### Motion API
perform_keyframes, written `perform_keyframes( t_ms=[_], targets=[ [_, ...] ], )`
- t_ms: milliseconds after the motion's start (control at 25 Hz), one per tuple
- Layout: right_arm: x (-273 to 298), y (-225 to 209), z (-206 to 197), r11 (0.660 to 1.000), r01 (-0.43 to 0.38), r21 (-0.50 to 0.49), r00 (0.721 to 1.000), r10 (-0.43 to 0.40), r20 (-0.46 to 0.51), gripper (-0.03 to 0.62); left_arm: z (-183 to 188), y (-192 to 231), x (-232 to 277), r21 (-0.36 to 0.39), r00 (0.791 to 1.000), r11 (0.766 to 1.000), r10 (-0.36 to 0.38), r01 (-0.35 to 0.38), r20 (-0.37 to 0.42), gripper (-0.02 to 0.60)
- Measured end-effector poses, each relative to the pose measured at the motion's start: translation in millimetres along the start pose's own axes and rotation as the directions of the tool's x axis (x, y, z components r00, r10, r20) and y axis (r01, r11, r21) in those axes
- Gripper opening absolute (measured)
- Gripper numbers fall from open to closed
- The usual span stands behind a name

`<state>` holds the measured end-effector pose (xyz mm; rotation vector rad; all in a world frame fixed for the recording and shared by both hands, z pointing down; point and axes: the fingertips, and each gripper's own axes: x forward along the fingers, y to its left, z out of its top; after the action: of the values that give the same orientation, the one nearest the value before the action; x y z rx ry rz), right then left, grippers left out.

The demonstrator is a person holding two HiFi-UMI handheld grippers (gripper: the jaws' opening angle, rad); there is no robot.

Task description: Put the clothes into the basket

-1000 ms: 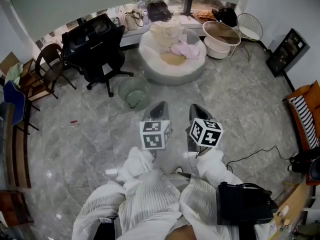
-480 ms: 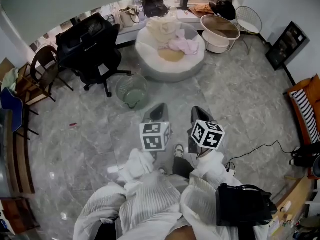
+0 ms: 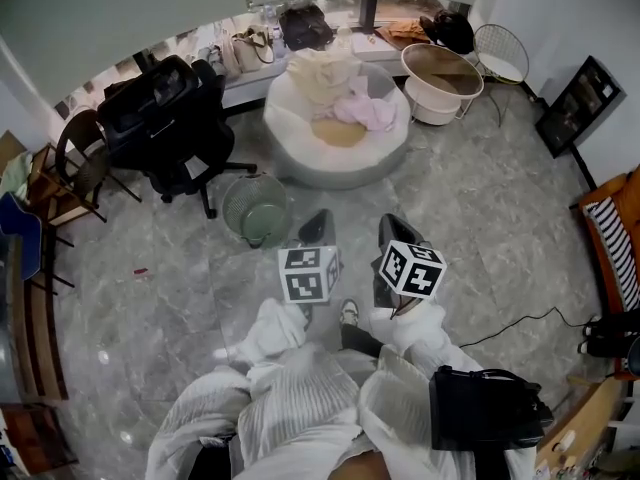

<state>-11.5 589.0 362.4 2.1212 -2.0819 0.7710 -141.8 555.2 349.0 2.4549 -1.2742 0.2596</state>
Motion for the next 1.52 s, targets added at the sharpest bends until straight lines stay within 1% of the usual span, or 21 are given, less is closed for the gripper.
perform_keyframes(
  t_ms=[80,200,320,480,680,800,1120,1320,1520],
  targets=[
    [21.1,-10.5,19.2,1.0,-0.016,-0.013,1.0,0.016,-0.002,0.025,15.4,-1.0,26.3,-0.003,1.0,1.0,0.011,-0.011,0.007,0.003],
    [38.5,-20.0,38.1,0.999,-0.025,-0.022,1.0,0.025,0.004,0.025,31.2,-0.5,48.7,-0.004,1.0,1.0,0.019,-0.019,0.017,0.003],
    [53.3,-35.0,51.5,1.0,-0.023,-0.019,1.0,0.024,0.005,0.025,41.6,-2.6,71.5,-0.003,1.0,1.0,0.02,-0.02,0.019,0.003],
    [84.8,-65.4,68.4,1.0,-0.028,-0.013,0.999,0.027,-0.018,0.025,53.7,-7.7,113.4,0.002,1.0,1.0,0.03,-0.03,0.008,0.003],
    [114.1,-88.2,83.8,0.999,-0.038,-0.001,0.999,0.038,-0.029,0.025,61.3,-5.3,142.8,0.015,0.998,0.998,0.058,-0.058,-0.001,0.003],
    [131.1,-94.8,89.7,0.999,-0.041,0.019,0.998,0.042,-0.047,0.025,65.6,2.6,157.8,0.012,0.997,0.997,0.075,-0.075,-0.016,0.003],
    [180.7,-106.9,94.8,0.999,-0.047,0.024,0.995,0.049,-0.088,0.025,72.2,25.4,204.1,-0.006,0.995,0.995,0.096,-0.096,-0.031,0.003],
    [229.9,-108.9,118.1,0.998,-0.055,0.028,0.993,0.058,-0.098,0.025,98.8,42.4,246.4,-0.025,0.996,0.996,0.088,-0.088,-0.011,0.003],
    [287.1,-103.9,139.0,0.997,-0.073,0.013,0.991,0.074,-0.108,0.025,121.7,74.4,292.6,-0.044,0.995,0.994,0.103,-0.102,0.007,0.003]
  ],
)
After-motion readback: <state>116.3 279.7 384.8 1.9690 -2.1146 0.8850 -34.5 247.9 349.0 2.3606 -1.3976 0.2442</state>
